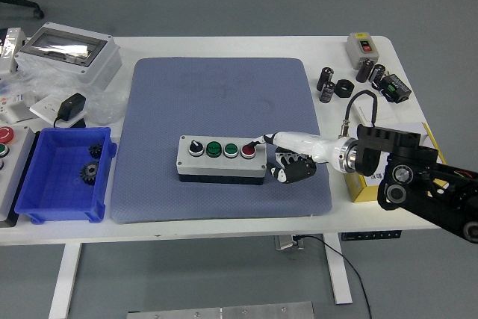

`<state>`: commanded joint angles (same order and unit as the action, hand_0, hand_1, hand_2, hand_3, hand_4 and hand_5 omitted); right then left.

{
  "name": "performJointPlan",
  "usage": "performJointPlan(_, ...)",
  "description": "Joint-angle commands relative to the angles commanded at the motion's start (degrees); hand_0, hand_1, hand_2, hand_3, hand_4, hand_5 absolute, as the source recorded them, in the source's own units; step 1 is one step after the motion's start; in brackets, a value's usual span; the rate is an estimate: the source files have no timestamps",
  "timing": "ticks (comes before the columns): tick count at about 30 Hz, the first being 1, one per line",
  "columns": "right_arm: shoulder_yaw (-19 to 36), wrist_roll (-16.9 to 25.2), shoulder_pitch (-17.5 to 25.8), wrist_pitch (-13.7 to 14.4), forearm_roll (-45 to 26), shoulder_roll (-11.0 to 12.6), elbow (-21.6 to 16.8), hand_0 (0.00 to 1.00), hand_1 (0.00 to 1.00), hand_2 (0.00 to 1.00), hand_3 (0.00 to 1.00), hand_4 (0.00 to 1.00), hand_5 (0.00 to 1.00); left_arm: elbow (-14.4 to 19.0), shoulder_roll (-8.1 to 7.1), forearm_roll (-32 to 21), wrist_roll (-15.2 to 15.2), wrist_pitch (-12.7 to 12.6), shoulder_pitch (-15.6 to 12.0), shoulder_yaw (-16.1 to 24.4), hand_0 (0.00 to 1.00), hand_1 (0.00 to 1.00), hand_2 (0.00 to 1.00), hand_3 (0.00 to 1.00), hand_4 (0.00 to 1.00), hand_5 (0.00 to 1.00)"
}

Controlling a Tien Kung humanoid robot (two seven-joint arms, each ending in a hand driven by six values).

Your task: Pick up the button,place it on the desk,press the button,press the button

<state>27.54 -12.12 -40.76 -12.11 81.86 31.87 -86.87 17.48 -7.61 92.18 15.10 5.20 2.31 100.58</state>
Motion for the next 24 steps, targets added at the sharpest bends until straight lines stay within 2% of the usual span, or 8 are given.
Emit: performJointPlan(24, -2.3, 0.2, -0.9, 2.2, 2.7, -0.2, -0.1, 0.057, 0.124, 0.149, 0.856, 0.239, 0.1, -0.1, 0.06, 0.0, -0.2, 0.0, 0.0, 0.0, 0.514, 0.493, 0.484, 0.775, 0.002, 0.002)
